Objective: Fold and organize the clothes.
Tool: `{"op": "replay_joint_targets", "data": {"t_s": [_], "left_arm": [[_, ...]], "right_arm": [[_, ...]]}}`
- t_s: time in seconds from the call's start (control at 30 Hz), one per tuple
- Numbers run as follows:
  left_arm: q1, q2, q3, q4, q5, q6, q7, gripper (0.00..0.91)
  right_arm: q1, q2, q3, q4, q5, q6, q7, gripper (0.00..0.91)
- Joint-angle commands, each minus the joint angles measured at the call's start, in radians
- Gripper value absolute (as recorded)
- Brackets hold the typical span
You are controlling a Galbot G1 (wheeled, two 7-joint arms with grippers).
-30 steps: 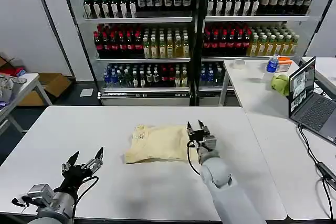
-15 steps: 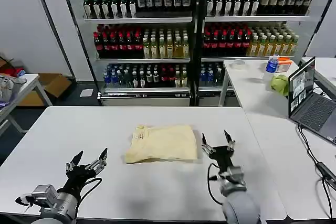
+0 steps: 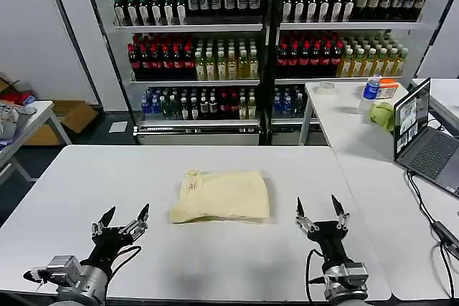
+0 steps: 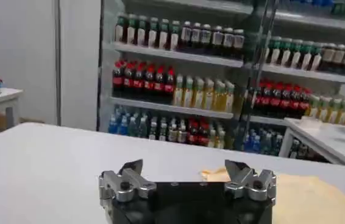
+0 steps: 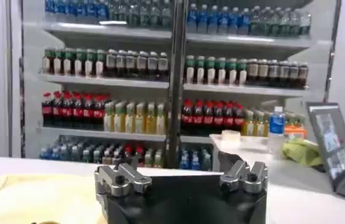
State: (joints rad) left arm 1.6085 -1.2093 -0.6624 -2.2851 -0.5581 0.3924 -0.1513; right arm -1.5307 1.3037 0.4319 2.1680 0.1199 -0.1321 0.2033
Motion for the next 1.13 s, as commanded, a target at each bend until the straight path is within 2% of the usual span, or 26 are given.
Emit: {"op": "replay_joint_targets", "data": {"t_s": [0.03,0.2,0.33,0.53,1.0,1.13], "left_arm": [[0.015,-0.014,-0.006,-0.006,0.049,-0.005,0.018,0.907],[0.035,-0.047,-0.009,-0.017,0.092,-0.004,0.043,0.907],[0.056,-0.072,-0.013,-0.026,0.129,-0.008,0.057,0.907],[0.082,-0.095,-0.016,-0.045,0.151,-0.012,0.064,0.907],[0.107,-0.094,-0.023,-0.062,0.149,-0.019,0.077,0.907],[0.114,-0.08,-0.025,-0.063,0.142,-0.022,0.079,0.907]], "right_arm": [[-0.078,0.006,0.028,0.065,-0.009,0.015,0.001,0.907],[-0.065,0.026,0.016,0.07,-0.032,-0.017,0.0,0.907],[-0.065,0.017,-0.017,0.082,-0.084,-0.006,0.014,0.907],[-0.06,0.011,-0.023,0.105,-0.068,-0.009,0.029,0.907],[-0.084,0.03,-0.049,0.147,-0.127,-0.004,0.023,0.907],[-0.086,0.048,-0.046,0.141,-0.089,-0.039,0.006,0.907]]}}
